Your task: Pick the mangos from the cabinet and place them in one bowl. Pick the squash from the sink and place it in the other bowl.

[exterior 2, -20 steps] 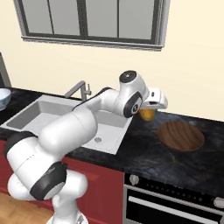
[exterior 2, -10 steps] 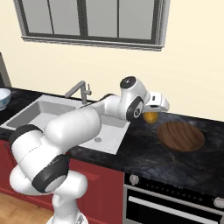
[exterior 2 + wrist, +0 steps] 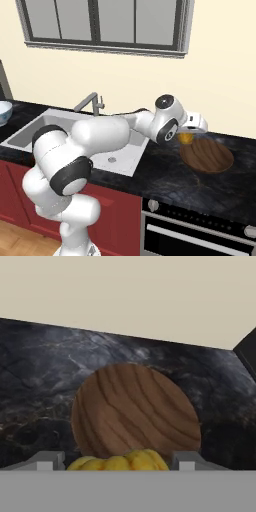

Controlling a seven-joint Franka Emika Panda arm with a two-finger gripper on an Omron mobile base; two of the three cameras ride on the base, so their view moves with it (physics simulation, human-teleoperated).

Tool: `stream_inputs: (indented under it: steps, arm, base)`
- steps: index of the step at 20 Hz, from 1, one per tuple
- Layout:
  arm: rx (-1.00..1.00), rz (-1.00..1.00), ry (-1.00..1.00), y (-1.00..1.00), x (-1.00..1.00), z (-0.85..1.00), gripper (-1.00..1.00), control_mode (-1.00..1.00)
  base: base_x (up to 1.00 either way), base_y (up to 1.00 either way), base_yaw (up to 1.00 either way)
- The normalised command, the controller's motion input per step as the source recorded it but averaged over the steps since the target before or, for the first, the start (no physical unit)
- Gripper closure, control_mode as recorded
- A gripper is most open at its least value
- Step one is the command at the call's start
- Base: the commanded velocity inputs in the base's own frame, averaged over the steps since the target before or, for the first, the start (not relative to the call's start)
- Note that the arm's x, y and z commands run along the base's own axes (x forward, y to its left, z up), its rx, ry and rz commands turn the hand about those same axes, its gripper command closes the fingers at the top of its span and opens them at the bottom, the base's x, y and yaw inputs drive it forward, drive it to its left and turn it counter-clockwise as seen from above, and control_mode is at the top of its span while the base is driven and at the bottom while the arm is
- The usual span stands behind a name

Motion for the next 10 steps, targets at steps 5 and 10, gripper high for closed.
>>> stream_inputs:
  steps: [5, 10]
  arm:
    - [0.10, 0.00, 0.03, -0.61, 0.18, -0.23, 1.00, -1.00]
    - [0.09, 0.00, 0.03, -0.50, 0.18, -0.19, 1.00, -1.00]
  base:
    - [0.00, 0.00, 0.00]
    - [0.00, 0.00, 0.00]
